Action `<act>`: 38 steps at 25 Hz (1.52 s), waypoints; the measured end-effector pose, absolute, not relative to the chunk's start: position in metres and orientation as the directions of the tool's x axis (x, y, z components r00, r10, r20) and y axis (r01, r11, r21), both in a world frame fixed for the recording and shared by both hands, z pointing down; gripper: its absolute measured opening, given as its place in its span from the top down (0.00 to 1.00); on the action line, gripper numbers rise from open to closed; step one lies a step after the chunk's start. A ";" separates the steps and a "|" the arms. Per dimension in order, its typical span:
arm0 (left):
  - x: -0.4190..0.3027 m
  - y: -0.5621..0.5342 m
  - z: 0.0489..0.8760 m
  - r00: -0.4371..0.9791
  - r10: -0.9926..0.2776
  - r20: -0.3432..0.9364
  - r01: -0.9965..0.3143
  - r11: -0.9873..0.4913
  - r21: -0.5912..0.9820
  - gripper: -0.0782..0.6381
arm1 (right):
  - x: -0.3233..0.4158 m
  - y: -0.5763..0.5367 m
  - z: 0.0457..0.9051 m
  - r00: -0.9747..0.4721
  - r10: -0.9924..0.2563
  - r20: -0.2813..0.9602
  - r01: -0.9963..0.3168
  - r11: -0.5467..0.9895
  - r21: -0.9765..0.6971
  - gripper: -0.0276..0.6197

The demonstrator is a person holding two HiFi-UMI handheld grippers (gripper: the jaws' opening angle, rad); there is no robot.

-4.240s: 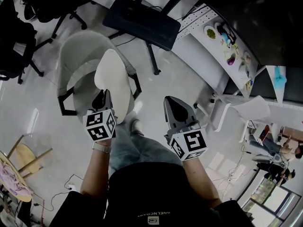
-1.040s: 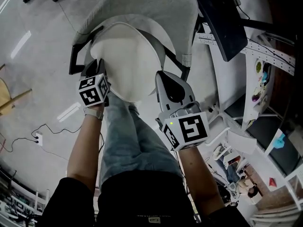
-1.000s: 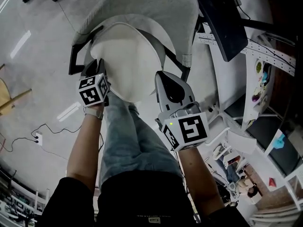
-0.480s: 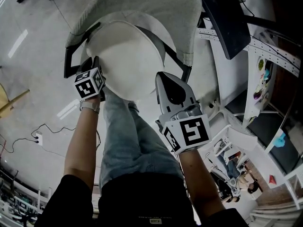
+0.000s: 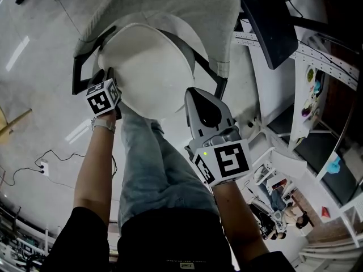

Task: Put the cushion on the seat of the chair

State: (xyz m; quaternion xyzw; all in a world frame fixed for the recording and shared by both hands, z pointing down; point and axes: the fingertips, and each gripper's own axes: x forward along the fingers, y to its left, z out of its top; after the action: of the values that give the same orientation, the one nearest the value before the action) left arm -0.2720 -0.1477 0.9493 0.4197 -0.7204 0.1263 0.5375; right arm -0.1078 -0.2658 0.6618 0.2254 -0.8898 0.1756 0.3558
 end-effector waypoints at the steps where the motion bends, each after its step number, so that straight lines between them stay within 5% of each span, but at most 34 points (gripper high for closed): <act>1: -0.272 -0.147 0.950 -0.071 -0.465 0.883 -0.743 0.615 0.264 0.70 | -0.108 -0.265 0.662 -0.645 -0.276 0.713 -0.526 0.837 -0.152 0.95; 13: -0.264 -0.149 0.921 -0.064 -0.491 0.869 -0.782 0.566 0.262 0.57 | -0.107 -0.259 0.639 -0.657 -0.300 0.691 -0.532 0.834 -0.144 0.95; 24: -0.260 -0.178 0.830 -0.084 -0.600 0.796 -0.846 0.464 0.261 0.58 | -0.095 -0.260 0.586 -0.681 -0.371 0.631 -0.565 0.814 -0.131 0.95; 38: -0.207 -0.219 0.686 0.011 -0.763 0.647 -0.916 0.252 0.313 0.86 | -0.047 -0.260 0.508 -0.669 -0.515 0.537 -0.659 0.744 -0.108 0.95</act>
State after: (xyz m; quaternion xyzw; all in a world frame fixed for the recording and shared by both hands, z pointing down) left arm -0.2069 -0.2193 0.6857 0.6031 -0.6956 0.1017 0.3768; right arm -0.0470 -0.2596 0.5078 0.3257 -0.9013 0.1481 0.2443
